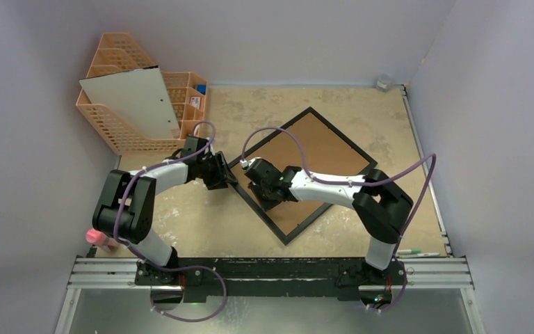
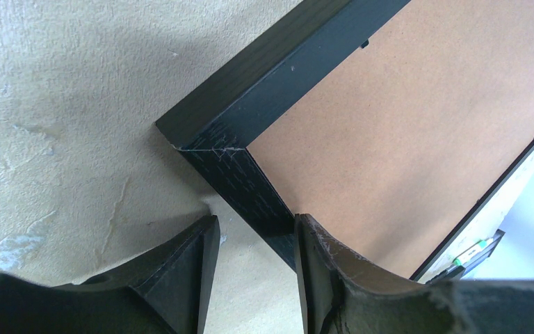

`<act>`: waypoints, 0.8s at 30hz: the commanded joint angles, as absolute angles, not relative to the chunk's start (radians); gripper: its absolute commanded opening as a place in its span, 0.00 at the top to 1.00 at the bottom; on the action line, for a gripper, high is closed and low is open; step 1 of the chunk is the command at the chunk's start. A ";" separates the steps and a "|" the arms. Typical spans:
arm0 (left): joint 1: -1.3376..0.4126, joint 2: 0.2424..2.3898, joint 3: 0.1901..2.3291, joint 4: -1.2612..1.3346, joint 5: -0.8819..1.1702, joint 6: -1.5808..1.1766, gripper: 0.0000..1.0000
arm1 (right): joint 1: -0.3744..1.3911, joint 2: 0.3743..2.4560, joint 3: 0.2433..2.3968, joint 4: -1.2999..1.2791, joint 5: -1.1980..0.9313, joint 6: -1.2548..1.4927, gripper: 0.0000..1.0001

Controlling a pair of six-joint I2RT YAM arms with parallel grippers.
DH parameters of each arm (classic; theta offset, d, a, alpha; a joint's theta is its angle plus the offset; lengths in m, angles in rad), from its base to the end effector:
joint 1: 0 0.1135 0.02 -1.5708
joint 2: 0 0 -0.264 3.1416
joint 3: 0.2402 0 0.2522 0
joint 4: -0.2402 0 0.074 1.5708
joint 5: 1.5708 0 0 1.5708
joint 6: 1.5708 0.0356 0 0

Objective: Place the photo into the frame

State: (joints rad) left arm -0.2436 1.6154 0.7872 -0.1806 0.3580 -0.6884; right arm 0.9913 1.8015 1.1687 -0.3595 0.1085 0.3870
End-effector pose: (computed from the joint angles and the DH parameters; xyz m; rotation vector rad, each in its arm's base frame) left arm 0.2870 -0.0842 0.1465 -0.4564 2.6555 -0.7839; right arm 0.2076 0.3102 0.1824 -0.7341 2.4965 0.3833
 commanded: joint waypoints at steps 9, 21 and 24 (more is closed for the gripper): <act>-0.242 1.641 0.762 -0.256 0.265 -0.655 0.54 | 1.037 1.997 1.120 -0.503 0.272 0.476 0.82; -0.242 1.640 0.761 -0.255 0.263 -0.652 0.54 | 1.047 2.090 1.188 -0.637 0.376 0.573 0.91; -0.242 1.637 0.758 -0.260 0.256 -0.651 0.54 | 1.048 2.106 1.196 -0.665 0.418 0.596 0.94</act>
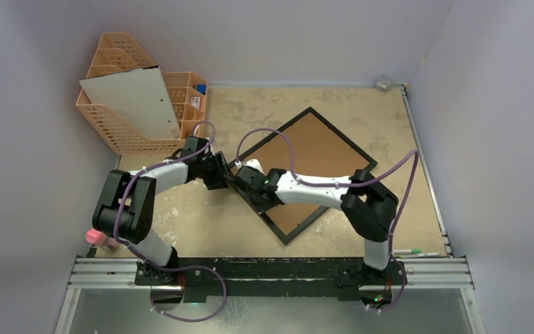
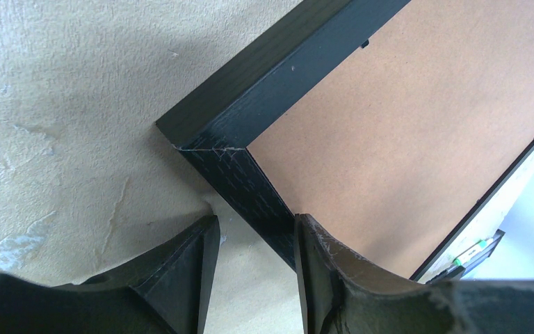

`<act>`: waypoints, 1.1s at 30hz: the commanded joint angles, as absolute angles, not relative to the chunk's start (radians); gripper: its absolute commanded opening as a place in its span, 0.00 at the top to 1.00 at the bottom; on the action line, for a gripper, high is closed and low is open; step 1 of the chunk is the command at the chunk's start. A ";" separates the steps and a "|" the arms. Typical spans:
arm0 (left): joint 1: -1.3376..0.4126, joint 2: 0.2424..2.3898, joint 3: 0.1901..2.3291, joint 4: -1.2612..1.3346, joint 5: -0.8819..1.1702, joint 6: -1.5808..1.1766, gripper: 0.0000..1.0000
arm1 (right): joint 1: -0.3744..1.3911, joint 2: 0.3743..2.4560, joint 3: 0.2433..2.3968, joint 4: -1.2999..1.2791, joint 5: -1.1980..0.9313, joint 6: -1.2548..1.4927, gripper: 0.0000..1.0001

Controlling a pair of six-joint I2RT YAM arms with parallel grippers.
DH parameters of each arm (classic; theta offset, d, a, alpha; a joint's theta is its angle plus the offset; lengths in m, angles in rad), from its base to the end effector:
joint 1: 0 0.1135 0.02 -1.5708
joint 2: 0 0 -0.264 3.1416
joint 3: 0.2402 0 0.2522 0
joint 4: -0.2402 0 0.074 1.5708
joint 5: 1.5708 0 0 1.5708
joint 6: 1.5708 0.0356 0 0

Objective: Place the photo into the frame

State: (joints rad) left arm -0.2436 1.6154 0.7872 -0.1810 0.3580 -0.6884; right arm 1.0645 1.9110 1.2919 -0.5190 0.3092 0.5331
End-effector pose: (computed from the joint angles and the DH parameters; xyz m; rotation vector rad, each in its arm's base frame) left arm 0.2869 -0.0842 0.1465 -0.4566 2.6559 -0.7838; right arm 0.1975 0.3338 0.1711 -0.6013 2.5514 0.1278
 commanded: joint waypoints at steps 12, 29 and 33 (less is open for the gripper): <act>-0.242 1.637 0.761 -0.264 0.246 -0.650 0.54 | 1.056 2.107 1.348 -0.805 0.685 0.675 0.96; -0.242 1.593 0.989 -0.320 0.312 -0.582 0.40 | 0.825 1.713 1.347 -0.629 0.536 0.809 0.68; -0.244 1.622 1.090 -0.301 0.297 -0.550 0.31 | 0.677 1.566 1.199 -0.584 0.488 0.898 0.41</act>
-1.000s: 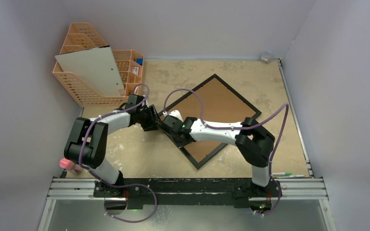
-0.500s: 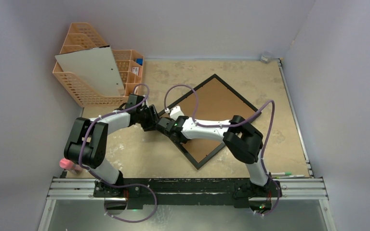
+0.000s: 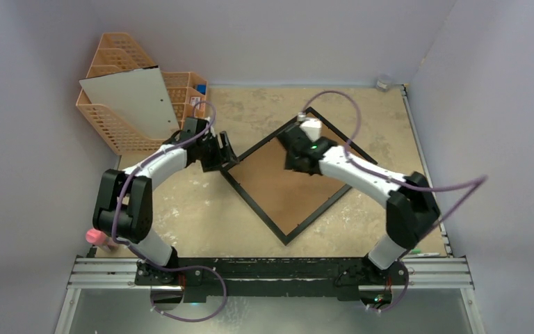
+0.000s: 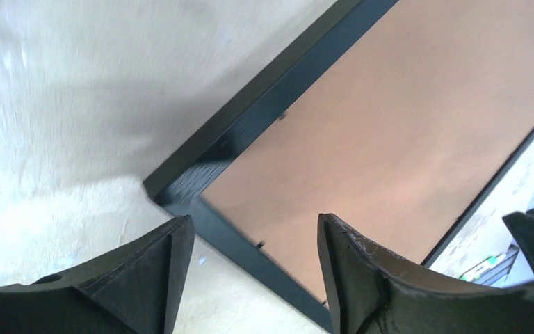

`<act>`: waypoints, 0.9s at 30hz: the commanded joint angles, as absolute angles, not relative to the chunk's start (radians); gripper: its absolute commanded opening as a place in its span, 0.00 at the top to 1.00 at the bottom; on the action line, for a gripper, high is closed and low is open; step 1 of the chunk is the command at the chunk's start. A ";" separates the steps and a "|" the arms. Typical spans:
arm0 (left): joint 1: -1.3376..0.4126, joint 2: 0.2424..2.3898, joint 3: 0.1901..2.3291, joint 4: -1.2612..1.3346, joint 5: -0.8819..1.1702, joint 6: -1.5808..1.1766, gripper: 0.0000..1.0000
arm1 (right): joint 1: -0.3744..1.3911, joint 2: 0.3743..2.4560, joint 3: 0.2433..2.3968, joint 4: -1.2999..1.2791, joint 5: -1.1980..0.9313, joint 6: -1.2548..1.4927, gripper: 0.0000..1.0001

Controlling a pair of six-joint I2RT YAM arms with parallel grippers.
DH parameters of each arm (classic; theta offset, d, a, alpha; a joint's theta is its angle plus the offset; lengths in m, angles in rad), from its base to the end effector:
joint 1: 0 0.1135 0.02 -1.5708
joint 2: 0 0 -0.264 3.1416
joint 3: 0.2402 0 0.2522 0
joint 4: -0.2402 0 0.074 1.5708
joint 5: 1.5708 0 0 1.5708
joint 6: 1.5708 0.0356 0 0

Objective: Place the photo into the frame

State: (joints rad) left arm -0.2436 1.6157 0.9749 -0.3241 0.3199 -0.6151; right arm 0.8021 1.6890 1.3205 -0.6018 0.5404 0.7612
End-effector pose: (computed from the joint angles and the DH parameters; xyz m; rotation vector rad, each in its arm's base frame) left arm 0.3132 -0.0894 0.1903 -0.3550 2.6069 -0.7273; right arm 0.2637 0.2463 0.2571 0.1534 2.3523 0.0505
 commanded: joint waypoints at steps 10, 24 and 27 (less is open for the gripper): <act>-0.256 1.940 1.437 -0.338 0.268 -0.453 0.20 | 0.401 1.304 0.895 -0.592 0.456 1.069 0.08; -0.281 2.107 1.484 -0.339 0.345 -0.413 0.30 | 0.201 1.357 0.688 -0.246 0.136 0.931 0.14; -0.281 2.083 1.419 -0.298 0.402 -0.477 0.40 | 0.185 1.397 0.676 -0.179 0.091 0.893 0.19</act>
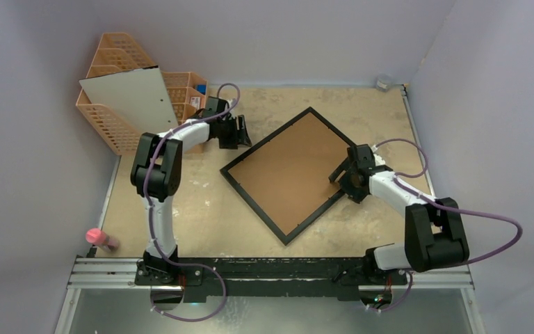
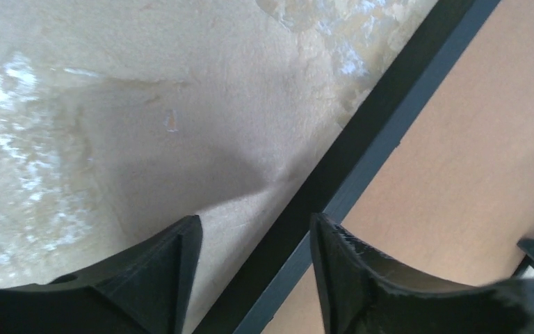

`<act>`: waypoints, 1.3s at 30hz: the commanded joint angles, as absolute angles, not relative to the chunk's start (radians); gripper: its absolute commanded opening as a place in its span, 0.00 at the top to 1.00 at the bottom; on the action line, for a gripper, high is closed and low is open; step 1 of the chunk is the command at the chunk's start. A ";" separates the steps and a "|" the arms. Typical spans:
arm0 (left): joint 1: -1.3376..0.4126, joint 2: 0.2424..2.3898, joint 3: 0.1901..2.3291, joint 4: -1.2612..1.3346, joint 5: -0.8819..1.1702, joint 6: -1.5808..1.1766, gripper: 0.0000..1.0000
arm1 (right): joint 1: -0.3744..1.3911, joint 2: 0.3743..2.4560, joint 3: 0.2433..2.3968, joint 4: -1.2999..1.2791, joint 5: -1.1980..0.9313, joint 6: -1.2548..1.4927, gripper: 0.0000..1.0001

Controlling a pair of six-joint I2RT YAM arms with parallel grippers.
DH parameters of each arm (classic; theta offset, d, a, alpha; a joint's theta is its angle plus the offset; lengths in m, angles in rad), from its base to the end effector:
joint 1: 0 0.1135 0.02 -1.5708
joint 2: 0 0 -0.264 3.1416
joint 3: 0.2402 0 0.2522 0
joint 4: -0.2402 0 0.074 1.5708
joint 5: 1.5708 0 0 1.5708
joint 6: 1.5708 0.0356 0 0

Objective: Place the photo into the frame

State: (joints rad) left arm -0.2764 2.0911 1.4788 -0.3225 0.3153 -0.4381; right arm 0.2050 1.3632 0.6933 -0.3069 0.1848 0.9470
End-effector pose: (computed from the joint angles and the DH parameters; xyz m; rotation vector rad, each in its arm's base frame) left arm 0.4301 -0.1335 0.1641 -0.0735 2.5737 -0.6789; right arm 0.2518 0.0457 0.1764 0.9869 2.3383 0.2258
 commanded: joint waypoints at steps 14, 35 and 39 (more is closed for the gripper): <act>-0.286 1.829 0.984 -0.262 0.537 -0.510 0.65 | 0.155 1.701 0.930 -0.028 0.039 0.685 0.23; -0.315 1.286 0.758 -0.399 0.169 -0.564 0.40 | 0.352 1.707 1.412 -0.496 0.381 0.735 0.22; -0.308 1.202 0.725 -0.408 0.033 -0.637 0.40 | 0.522 1.798 1.519 -0.542 0.327 0.807 0.25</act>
State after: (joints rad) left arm -0.3202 1.2713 0.7635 -0.3897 0.2180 -0.5507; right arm 0.3649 1.7279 1.4258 -0.4507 0.3649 0.7303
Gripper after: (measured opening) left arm 0.601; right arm 0.757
